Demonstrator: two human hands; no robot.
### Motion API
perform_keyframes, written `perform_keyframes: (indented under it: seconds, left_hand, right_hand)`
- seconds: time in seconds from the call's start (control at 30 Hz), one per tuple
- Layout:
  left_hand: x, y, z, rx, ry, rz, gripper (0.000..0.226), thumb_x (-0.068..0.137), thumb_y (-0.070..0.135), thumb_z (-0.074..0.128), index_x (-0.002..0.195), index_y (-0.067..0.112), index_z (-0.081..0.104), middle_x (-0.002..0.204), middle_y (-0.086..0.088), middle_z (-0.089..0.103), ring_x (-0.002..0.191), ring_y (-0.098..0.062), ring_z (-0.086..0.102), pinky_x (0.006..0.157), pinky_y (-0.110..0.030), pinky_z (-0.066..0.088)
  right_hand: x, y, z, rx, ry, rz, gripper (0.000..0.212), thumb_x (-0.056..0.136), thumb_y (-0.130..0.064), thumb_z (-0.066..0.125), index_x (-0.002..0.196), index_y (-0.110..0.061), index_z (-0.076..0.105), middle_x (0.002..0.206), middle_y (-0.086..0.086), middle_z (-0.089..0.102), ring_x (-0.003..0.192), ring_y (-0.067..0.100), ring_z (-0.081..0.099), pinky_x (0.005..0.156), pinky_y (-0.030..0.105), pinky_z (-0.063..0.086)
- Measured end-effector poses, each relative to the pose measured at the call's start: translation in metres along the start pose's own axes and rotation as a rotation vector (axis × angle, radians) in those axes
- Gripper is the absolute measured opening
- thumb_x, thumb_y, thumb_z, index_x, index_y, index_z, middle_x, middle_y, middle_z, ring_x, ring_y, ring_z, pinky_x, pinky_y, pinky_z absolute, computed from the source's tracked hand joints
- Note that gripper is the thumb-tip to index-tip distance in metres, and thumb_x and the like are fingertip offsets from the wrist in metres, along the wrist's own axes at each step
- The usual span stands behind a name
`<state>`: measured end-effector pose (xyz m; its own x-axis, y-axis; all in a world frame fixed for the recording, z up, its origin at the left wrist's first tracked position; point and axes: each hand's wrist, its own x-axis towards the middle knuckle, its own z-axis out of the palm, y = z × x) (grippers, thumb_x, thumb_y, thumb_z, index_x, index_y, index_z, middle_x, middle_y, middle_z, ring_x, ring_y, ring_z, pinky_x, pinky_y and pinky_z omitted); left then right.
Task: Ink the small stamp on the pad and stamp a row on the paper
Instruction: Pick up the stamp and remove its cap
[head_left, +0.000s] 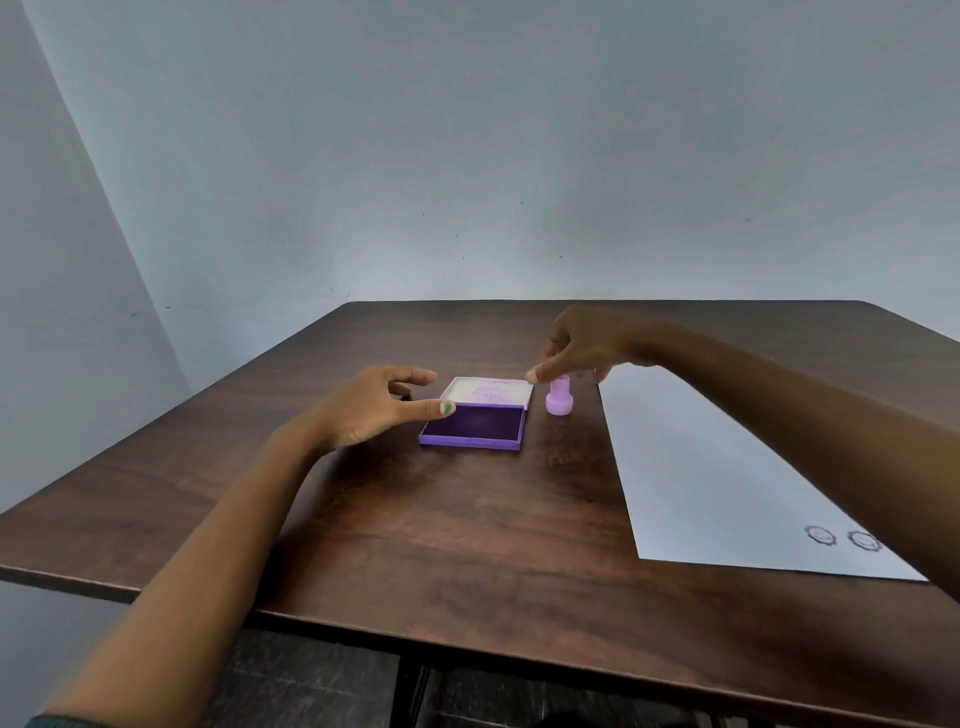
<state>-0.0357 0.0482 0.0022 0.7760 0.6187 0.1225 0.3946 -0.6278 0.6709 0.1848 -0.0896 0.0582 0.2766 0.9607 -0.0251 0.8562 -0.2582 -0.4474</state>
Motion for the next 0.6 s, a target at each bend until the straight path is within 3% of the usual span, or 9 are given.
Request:
perform_keyframes:
  seconds: [0.2,0.37,0.5,0.6]
  left_hand:
    - [0.002,0.009,0.011,0.017,0.074,0.013,0.055,0.081,0.045,0.064,0.129,0.023,0.052,0.135,0.002,0.054,0.114,-0.014,0.05,0.087,-0.028,0.036]
    - [0.001,0.018,0.017,0.019,0.116,0.034,0.053,0.083,0.042,0.062,0.13,0.019,0.052,0.136,-0.001,0.053,0.119,-0.018,0.05,0.089,-0.029,0.039]
    - [0.005,0.039,0.02,-0.024,0.254,0.118,0.032,0.084,0.042,0.063,0.111,0.027,0.064,0.114,0.005,0.065,0.104,-0.01,0.059,0.084,-0.026,0.042]
    - [0.011,0.069,0.027,-0.135,0.334,0.188,0.012,0.085,0.035,0.063,0.094,0.031,0.069,0.094,0.009,0.07,0.086,0.001,0.062,0.076,-0.018,0.045]
  right_hand:
    - [-0.009,0.002,0.018,0.013,0.062,-0.046,0.018,0.075,-0.01,0.073,0.087,0.003,0.073,0.07,0.013,0.065,0.051,0.016,0.055,0.045,0.018,0.045]
    - [-0.016,0.004,0.017,0.072,0.157,-0.064,0.013,0.074,-0.006,0.072,0.083,0.003,0.075,0.07,0.015,0.068,0.051,0.017,0.058,0.051,0.018,0.047]
    - [-0.029,0.011,0.007,0.395,0.31,-0.049,0.019,0.074,-0.004,0.073,0.088,0.007,0.072,0.073,0.014,0.069,0.06,0.019,0.061,0.057,0.019,0.053]
    - [-0.045,0.018,-0.005,0.788,0.299,-0.015,0.024,0.077,-0.001,0.07,0.099,0.008,0.068,0.083,0.015,0.069,0.07,0.02,0.065,0.062,0.019,0.057]
